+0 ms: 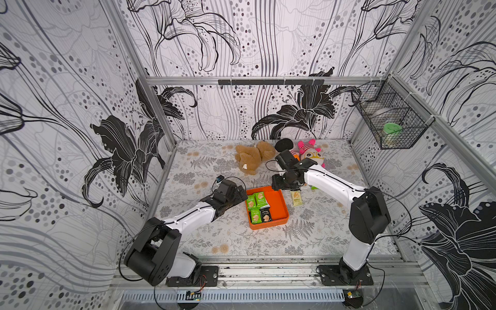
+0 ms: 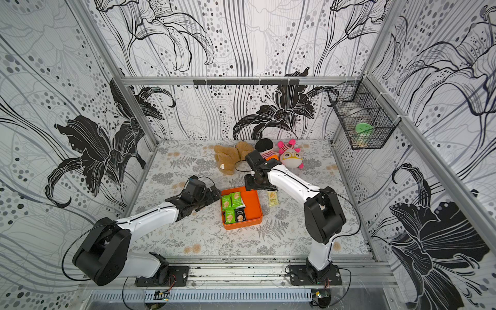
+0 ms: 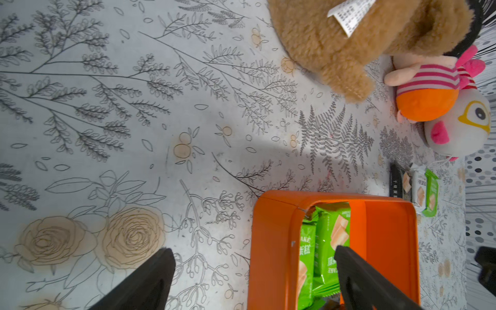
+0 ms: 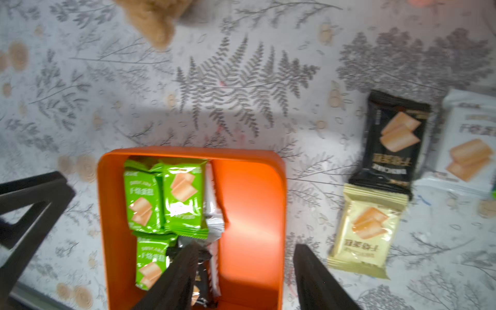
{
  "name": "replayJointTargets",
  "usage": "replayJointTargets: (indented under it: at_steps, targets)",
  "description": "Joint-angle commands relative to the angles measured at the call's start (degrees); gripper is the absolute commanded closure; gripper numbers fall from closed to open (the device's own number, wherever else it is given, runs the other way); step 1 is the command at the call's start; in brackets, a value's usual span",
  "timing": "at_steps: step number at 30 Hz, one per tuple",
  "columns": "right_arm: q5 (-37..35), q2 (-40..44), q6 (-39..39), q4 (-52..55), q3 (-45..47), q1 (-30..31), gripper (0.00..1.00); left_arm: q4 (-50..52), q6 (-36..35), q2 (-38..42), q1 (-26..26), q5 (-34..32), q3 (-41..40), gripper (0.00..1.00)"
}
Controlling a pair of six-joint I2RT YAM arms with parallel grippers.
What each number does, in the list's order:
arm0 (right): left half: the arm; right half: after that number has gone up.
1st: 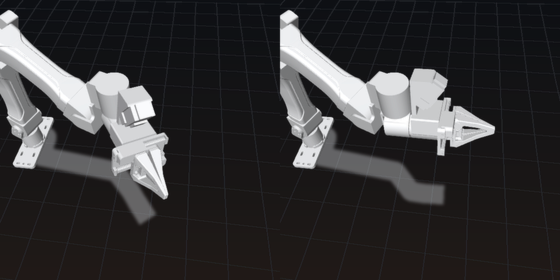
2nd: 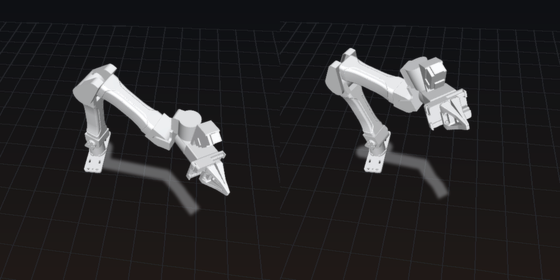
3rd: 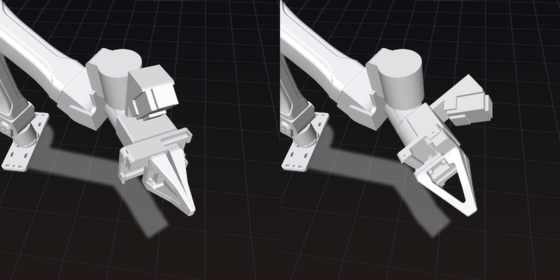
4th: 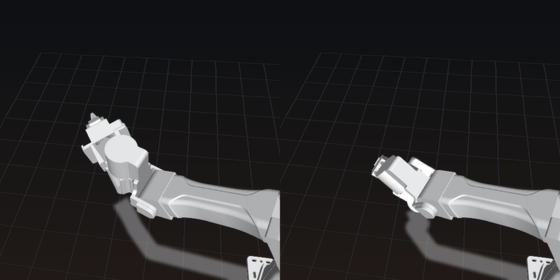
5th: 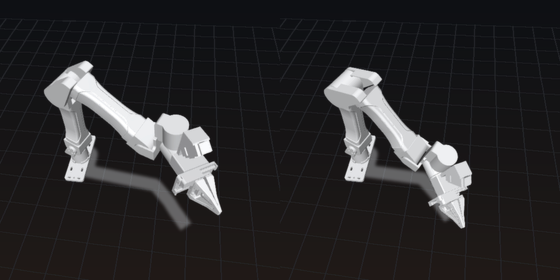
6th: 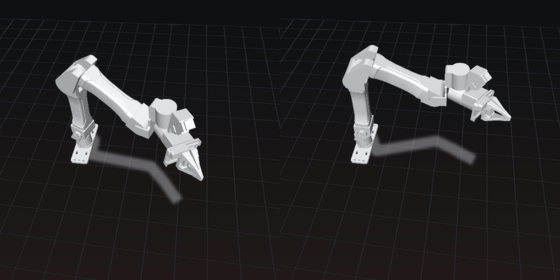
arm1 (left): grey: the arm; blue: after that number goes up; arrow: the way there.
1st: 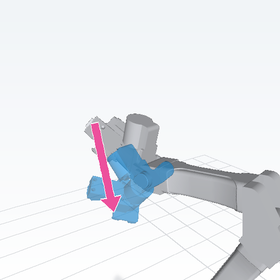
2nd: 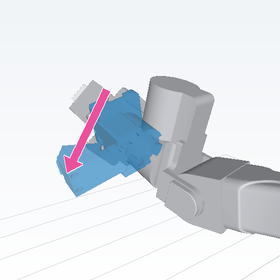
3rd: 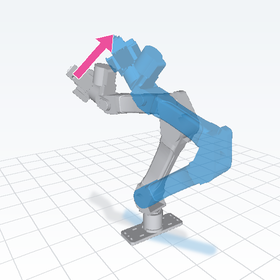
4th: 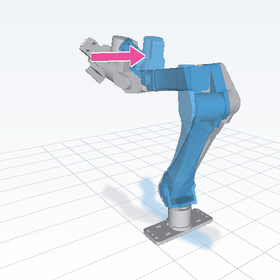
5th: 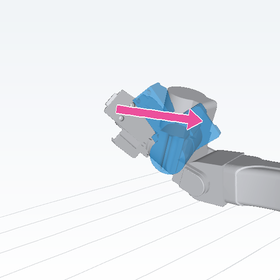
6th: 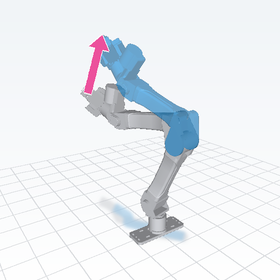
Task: Take the cookies out of the storage box
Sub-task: Pick up the cookie from the storage box.
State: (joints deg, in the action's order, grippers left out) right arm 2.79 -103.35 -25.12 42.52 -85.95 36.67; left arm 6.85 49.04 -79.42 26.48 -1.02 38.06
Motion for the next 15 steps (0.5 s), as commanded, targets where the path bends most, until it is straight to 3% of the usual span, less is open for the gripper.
replayJointTargets:
  at_steps: [1, 15]
  targets:
    - [0.88, -1.79, -2.55, -1.67, -2.12, 2.01, 0.37, -3.73, 1.29, 1.84, -1.55, 0.88, -2.47, 0.03]
    - [1.33, -12.40, -2.88, -1.88, -8.29, 6.59, 0.37, -3.42, 2.99, 8.36, -4.98, 0.67, -8.66, 0.03]
